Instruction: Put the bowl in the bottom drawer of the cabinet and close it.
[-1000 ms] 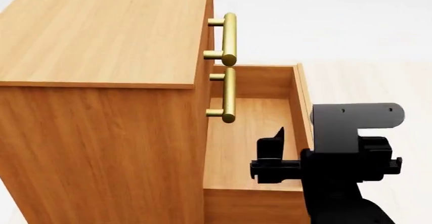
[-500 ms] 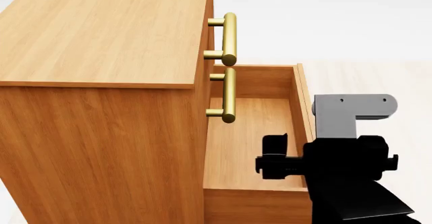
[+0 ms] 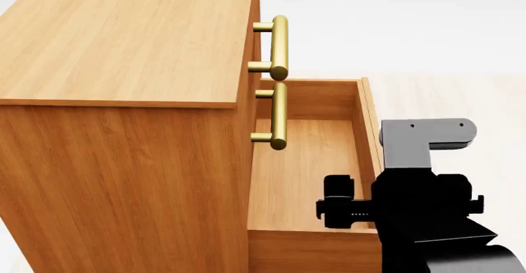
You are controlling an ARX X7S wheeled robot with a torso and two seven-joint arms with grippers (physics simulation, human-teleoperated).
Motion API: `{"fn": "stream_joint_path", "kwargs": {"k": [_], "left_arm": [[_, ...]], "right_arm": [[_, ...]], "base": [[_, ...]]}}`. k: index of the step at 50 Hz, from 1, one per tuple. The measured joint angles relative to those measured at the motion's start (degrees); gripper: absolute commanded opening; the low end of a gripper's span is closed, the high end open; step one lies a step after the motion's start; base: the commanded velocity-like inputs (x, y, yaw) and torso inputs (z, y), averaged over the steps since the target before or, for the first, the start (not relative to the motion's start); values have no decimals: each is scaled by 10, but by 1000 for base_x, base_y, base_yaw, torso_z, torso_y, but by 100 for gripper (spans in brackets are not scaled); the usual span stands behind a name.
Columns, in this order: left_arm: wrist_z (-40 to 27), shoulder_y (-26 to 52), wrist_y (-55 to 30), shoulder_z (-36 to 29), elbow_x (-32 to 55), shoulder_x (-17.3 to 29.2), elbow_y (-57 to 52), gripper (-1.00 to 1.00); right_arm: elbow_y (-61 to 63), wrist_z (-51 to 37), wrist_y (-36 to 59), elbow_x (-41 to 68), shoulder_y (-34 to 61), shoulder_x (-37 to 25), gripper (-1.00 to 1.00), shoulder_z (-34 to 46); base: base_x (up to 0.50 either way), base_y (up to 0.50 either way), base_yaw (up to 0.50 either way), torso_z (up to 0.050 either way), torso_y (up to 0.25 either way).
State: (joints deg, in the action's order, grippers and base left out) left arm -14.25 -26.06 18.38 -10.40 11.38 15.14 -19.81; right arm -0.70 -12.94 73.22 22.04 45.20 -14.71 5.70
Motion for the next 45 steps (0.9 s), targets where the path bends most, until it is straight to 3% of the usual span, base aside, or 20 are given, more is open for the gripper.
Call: {"fn": "stream_joint_path", "kwargs": {"k": [45], "left_arm": [[-17,0,-13,-8,6,14,-19,100]], "right_arm": [[-92,-12,-40,-10,16,-13,100,-5]], "base": [[0,0,0,0,0]]}}
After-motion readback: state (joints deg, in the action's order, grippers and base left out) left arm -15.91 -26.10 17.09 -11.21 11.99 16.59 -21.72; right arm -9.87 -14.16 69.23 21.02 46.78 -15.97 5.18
